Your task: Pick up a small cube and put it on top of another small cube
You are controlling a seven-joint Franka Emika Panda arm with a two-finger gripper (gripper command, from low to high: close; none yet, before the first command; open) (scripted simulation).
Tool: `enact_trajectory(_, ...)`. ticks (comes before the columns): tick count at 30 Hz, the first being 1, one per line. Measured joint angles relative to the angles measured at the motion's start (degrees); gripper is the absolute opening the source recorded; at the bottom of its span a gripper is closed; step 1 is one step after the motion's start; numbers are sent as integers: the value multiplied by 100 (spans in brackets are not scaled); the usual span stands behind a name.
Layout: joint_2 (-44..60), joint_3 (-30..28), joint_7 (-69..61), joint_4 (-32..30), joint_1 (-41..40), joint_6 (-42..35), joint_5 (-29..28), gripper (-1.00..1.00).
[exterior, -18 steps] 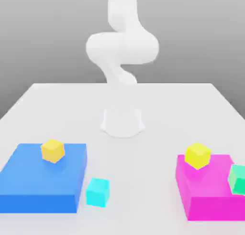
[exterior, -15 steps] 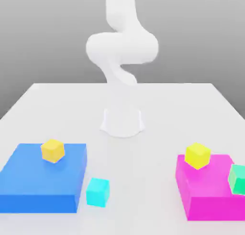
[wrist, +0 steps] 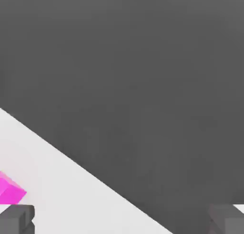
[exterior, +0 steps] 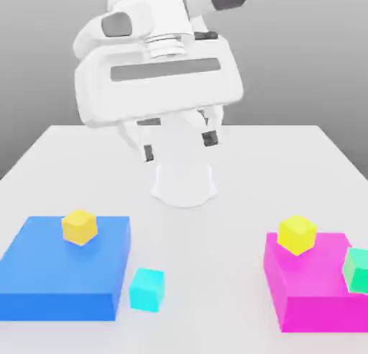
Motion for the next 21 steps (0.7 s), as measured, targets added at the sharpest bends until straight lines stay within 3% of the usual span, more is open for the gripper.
enact_trajectory(11, 1431, -579, -2740, -715, 450, 789, 477, 0)
enact_trajectory(15, 1848, -640, -3487, -993, 392, 1118, 300, 0)
enact_trajectory(19, 2160, -768, -3917, -1280, 262, 1468, -306, 0)
enact_trajectory(21, 2323, -721, -4097, -1288, 226, 1614, -281, 0)
